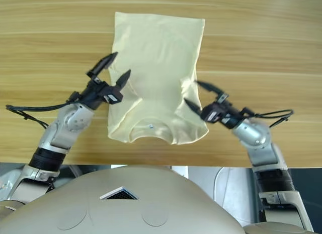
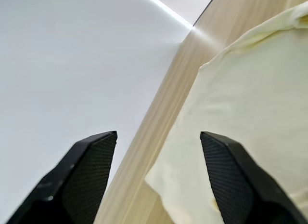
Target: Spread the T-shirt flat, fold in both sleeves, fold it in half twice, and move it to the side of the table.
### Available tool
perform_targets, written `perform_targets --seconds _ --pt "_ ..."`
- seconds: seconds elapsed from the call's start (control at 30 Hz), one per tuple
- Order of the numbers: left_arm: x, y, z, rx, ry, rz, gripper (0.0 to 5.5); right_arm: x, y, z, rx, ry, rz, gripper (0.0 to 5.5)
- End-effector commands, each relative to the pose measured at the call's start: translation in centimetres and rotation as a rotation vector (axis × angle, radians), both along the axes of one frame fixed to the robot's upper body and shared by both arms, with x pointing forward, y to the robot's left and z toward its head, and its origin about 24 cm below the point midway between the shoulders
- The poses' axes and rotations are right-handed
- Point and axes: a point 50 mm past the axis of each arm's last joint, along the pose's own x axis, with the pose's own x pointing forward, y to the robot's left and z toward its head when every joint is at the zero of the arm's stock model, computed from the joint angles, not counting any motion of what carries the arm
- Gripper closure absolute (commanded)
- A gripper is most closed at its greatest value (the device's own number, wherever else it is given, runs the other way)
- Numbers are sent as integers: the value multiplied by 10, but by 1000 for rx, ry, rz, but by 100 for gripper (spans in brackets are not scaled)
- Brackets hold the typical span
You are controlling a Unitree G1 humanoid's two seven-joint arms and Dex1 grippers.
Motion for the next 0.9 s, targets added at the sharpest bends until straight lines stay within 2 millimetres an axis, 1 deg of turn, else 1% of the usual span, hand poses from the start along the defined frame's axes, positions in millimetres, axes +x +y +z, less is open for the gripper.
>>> perform_targets --seconds 0.03,0.1,0.17,0.23,0.3,0.43,0.63,0.8,0.9 --pt "7 -13 -25 116 48 -77 226 64 -8 19 13 -91 -169 236" --pt "14 -14 -35 190 45 -78 226 92 2 8 -49 -61 -214 236" --pt "18 -13 -41 219 40 -75 226 110 17 -3 -78 -29 -228 236" --pt "21 -15 -41 205 30 -70 226 120 27 -17 -118 5 -237 236" --pt "22 -17 -41 197 22 -75 226 123 31 -26 -149 26 -237 236" --pt "20 -21 -43 194 22 -85 226 120 29 -34 -177 44 -225 236" --pt "6 -23 -47 203 51 -108 226 98 -6 -40 -188 63 -279 236" --pt "4 -19 -47 205 62 -88 226 87 -20 -42 -184 78 -321 236" --pt "3 -20 -45 202 61 -91 226 84 -25 -48 -215 106 -337 236"
